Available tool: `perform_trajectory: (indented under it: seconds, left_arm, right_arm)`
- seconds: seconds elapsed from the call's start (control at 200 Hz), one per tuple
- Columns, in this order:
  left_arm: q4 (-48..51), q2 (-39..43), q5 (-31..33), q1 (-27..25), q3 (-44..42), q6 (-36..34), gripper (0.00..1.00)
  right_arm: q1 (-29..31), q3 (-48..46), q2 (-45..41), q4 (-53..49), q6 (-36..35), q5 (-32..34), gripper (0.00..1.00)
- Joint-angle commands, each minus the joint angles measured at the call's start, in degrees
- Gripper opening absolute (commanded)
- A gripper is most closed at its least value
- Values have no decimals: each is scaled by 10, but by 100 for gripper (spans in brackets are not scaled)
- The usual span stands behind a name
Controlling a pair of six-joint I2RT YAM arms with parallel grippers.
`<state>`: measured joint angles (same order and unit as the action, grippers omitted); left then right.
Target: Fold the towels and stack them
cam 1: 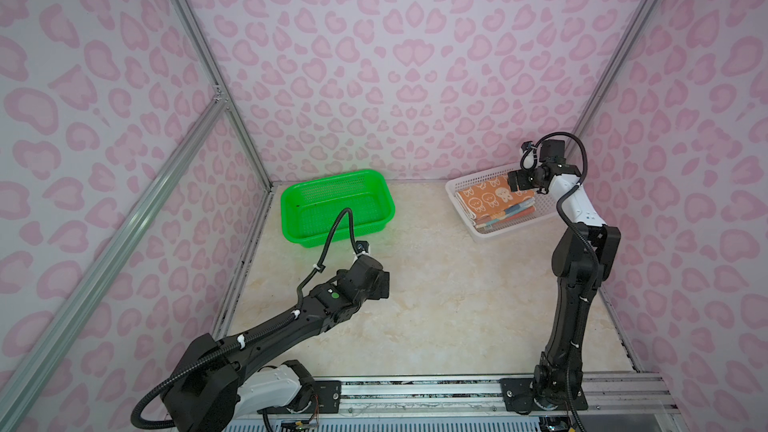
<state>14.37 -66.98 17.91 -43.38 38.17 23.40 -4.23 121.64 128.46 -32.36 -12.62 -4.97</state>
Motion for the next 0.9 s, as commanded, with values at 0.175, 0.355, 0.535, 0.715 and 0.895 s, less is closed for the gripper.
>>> perform_trajectory:
  seconds: [0.175,0.355,0.535,0.715,0.895]
  left_arm:
    - [10,110,107,54,-44,-70,98]
    - [-60,207,159,89,-98,-163,98]
    - [-141,263,179,139,-152,-225,98]
    - [-218,239,89,217,-177,-218,98]
    - [-309,128,19,287,-175,-214,98]
  right_arm:
    - [26,-266,-192,146,35,-19,99]
    - [64,-471,-333,233,52,-4,99]
    - [133,-605,-438,259,40,58,99]
    - [169,-725,-515,312,57,96,99]
    - [172,-841,-558,383,50,136,100]
